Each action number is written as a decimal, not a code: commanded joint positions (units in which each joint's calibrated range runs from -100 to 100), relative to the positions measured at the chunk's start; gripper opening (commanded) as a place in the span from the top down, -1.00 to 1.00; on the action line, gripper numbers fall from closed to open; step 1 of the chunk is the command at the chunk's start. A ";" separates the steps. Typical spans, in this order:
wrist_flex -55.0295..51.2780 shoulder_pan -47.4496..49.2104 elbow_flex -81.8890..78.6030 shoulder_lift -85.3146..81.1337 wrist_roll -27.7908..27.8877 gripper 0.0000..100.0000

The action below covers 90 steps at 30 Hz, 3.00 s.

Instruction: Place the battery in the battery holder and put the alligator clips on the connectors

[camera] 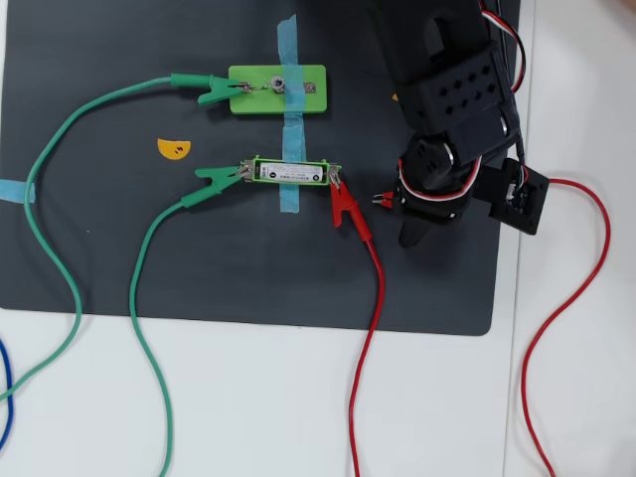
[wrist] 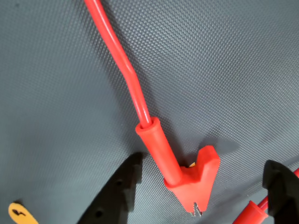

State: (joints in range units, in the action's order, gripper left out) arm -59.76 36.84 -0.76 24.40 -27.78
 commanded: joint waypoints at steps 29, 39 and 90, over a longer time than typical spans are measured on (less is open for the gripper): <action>-9.04 -1.56 10.05 8.14 0.04 0.83; -9.13 -0.85 8.91 8.14 -0.22 0.98; -10.07 2.99 -28.46 -27.51 2.28 0.98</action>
State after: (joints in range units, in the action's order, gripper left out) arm -70.23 40.43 -29.36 -0.55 -26.54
